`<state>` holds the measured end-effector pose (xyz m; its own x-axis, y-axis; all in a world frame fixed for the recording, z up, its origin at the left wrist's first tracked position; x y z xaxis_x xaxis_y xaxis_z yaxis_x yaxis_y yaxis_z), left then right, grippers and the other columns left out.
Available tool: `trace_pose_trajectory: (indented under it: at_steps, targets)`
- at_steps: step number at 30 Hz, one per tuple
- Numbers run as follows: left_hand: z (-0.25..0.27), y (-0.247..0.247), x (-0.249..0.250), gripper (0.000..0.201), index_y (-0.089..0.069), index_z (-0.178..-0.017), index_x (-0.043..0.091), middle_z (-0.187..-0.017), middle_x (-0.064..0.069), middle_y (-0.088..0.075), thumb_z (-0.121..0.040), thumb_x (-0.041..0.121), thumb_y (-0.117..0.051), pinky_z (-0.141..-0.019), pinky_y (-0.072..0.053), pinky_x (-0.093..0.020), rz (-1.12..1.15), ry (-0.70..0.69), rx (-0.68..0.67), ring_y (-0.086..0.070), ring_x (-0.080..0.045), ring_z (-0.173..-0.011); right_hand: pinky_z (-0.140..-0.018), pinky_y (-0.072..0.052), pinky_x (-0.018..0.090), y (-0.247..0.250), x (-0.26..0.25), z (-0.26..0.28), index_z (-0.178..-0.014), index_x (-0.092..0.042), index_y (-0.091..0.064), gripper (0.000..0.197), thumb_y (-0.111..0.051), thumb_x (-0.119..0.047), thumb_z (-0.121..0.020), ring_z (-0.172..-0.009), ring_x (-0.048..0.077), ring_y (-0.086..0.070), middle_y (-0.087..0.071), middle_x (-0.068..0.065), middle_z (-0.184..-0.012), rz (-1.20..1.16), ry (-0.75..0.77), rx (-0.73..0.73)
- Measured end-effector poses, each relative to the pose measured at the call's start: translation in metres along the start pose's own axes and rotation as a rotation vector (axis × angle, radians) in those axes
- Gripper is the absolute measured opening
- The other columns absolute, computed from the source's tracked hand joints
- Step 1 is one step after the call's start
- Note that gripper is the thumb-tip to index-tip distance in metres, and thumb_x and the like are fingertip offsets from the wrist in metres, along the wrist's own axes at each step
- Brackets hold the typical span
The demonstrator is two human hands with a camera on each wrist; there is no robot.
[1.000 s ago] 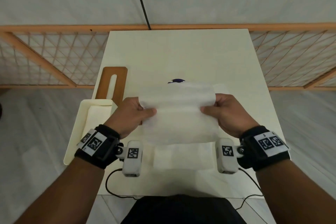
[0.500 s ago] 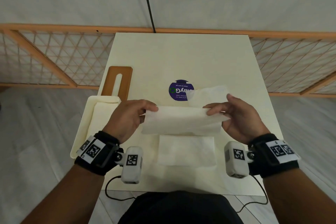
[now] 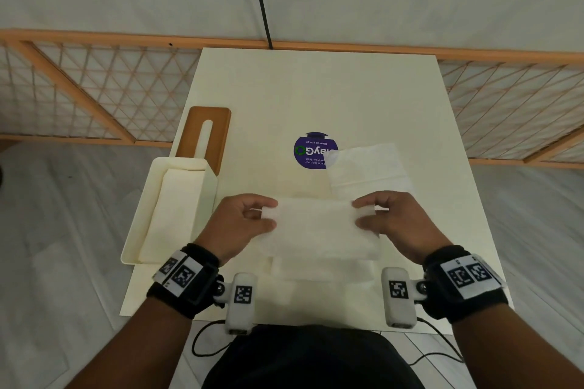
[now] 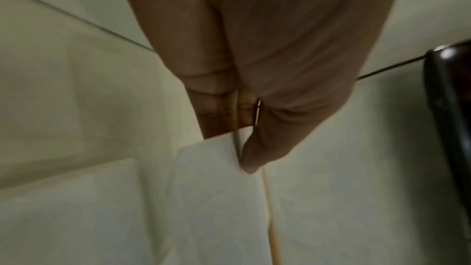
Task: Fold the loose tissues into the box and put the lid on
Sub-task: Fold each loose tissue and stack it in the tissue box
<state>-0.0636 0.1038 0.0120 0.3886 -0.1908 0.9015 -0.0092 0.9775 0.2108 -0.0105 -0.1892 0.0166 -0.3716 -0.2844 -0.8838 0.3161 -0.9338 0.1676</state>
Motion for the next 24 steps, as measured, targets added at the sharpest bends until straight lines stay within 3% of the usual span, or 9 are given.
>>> trace_pose_trajectory:
  at_steps: [3,6,9,14,18,20,22,24]
  targets:
    - [0.0,-0.015,-0.027,0.034,-0.075,-0.099,0.025,-0.082,0.006,-0.069,-0.075,0.003,-0.081,-0.07,-0.052,-0.017,-0.196,0.079,-0.008,-0.067,-0.009,-0.074,-0.064,-0.057,0.025,-0.005,0.023,-0.002,-0.096,-0.016,-0.075,0.032,-0.077,0.006,-0.074,-0.076,0.016,-0.074,-0.076,0.004,-0.092,0.184,-0.048,-0.017]
    - [-0.002,-0.028,-0.054,0.028,-0.073,-0.096,0.028,-0.089,0.001,-0.068,-0.075,0.013,-0.082,-0.065,-0.044,-0.005,-0.407,0.1,0.014,-0.065,-0.012,-0.081,-0.059,-0.048,0.009,-0.01,0.046,-0.009,-0.091,-0.02,-0.075,0.026,-0.077,-0.001,-0.073,-0.068,0.004,-0.066,-0.071,-0.004,-0.087,0.462,-0.058,0.036]
    - [-0.004,-0.04,-0.071,0.024,-0.07,-0.097,0.025,-0.092,0.008,-0.062,-0.078,0.013,-0.079,-0.064,-0.038,0.001,-0.474,0.081,0.015,-0.058,-0.002,-0.08,-0.061,-0.041,0.002,-0.014,0.066,-0.012,-0.097,-0.021,-0.072,0.028,-0.076,-0.003,-0.075,-0.075,-0.001,-0.056,-0.064,-0.005,-0.098,0.576,-0.055,0.073]
    - [-0.007,-0.048,-0.085,0.024,-0.069,-0.1,0.02,-0.098,0.006,-0.06,-0.081,0.008,-0.076,-0.066,-0.037,0.002,-0.521,0.05,0.027,-0.056,0.0,-0.076,-0.074,-0.032,0.007,-0.02,0.083,-0.013,-0.111,-0.013,-0.071,0.035,-0.071,-0.001,-0.078,-0.093,0.009,-0.051,-0.063,0.001,-0.113,0.679,-0.007,0.089]
    - [-0.01,-0.048,-0.09,0.023,-0.07,-0.102,0.02,-0.101,0.005,-0.06,-0.082,0.007,-0.073,-0.068,-0.037,0.002,-0.556,0.045,0.032,-0.056,0.0,-0.075,-0.083,-0.031,0.008,-0.025,0.091,-0.013,-0.115,-0.008,-0.071,0.039,-0.074,-0.002,-0.076,-0.102,0.018,-0.058,-0.06,0.004,-0.117,0.734,0.047,0.046]
    - [-0.01,-0.047,-0.089,0.025,-0.069,-0.105,0.02,-0.102,0.005,-0.061,-0.082,0.009,-0.073,-0.076,-0.044,-0.004,-0.546,0.054,0.065,-0.059,-0.003,-0.079,-0.087,-0.042,0.017,-0.025,0.093,-0.01,-0.113,-0.008,-0.071,0.04,-0.079,-0.007,-0.074,-0.096,0.017,-0.057,-0.056,0.002,-0.114,0.702,0.064,0.058]
    - [-0.009,-0.044,-0.09,0.027,-0.065,-0.107,0.023,-0.101,0.006,-0.063,-0.082,0.016,-0.074,-0.083,-0.051,-0.02,-0.511,0.086,0.113,-0.062,-0.007,-0.085,-0.089,-0.049,0.027,-0.019,0.093,-0.008,-0.114,-0.01,-0.068,0.044,-0.083,-0.016,-0.073,-0.093,0.016,-0.056,-0.054,0.001,-0.114,0.663,0.066,0.119]
    - [-0.008,-0.043,-0.092,0.027,-0.057,-0.105,0.026,-0.098,0.007,-0.064,-0.084,0.023,-0.074,-0.082,-0.048,-0.021,-0.496,0.141,0.119,-0.063,-0.01,-0.089,-0.086,-0.048,0.029,-0.01,0.096,-0.007,-0.119,-0.012,-0.06,0.049,-0.082,-0.029,-0.078,-0.096,0.02,-0.06,-0.059,0.003,-0.112,0.656,-0.021,0.172]
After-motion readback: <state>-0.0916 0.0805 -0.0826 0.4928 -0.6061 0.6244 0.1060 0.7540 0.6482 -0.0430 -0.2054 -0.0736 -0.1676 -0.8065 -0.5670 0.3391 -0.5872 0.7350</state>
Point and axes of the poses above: each hand's wrist, its own z-axis away from the middle knuckle, its own y-axis out of the back of the hand, x = y × z, the point moved 5 cm from there along -z, towards the middle knuckle
